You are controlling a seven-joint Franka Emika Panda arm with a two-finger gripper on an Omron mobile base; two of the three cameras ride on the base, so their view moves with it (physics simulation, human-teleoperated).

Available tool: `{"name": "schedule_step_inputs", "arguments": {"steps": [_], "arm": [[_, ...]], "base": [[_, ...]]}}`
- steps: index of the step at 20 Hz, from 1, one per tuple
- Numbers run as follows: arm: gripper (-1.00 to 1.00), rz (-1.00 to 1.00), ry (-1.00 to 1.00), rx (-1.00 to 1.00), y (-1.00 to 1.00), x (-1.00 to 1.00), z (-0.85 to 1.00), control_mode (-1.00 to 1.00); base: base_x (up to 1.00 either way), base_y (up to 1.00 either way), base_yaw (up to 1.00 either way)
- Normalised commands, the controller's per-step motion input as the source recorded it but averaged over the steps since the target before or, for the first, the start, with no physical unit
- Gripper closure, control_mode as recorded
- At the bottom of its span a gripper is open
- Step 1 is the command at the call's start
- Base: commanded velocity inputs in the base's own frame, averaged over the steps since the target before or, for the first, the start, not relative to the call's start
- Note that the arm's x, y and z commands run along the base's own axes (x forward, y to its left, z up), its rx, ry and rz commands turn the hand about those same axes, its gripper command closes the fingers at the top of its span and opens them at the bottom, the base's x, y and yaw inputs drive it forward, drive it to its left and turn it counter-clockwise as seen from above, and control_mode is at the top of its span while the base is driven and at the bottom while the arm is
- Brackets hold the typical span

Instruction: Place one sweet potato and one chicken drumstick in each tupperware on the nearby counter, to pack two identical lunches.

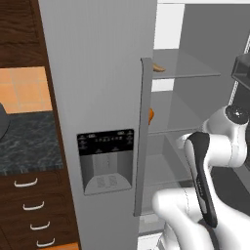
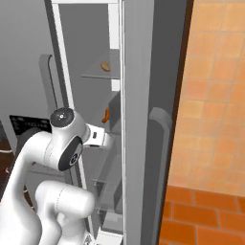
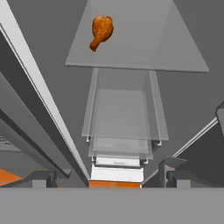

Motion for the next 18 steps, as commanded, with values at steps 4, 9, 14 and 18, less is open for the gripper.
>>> {"name": "schedule_step_inputs", "arguments": {"steps": [4, 9, 14, 18], "arm": [[-1.0, 0.01, 0.0, 0.02, 0.0, 0.47, -0.09, -1.0], [-1.0, 0.06, -0.02, 0.01, 0.0, 0.08, 0.53, -1.0], [-1.0, 0.05, -0.06, 0.0, 0.0, 0.0, 1.0, -1.0], [-1.0, 0.05, -0.05, 0.0, 0.0, 0.03, 0.94, -1.0]], "base": [[0.0, 0.0, 0.0], [0.0, 0.0, 0.0], [0.0, 0.0, 0.0], [0.0, 0.0, 0.0]]}}
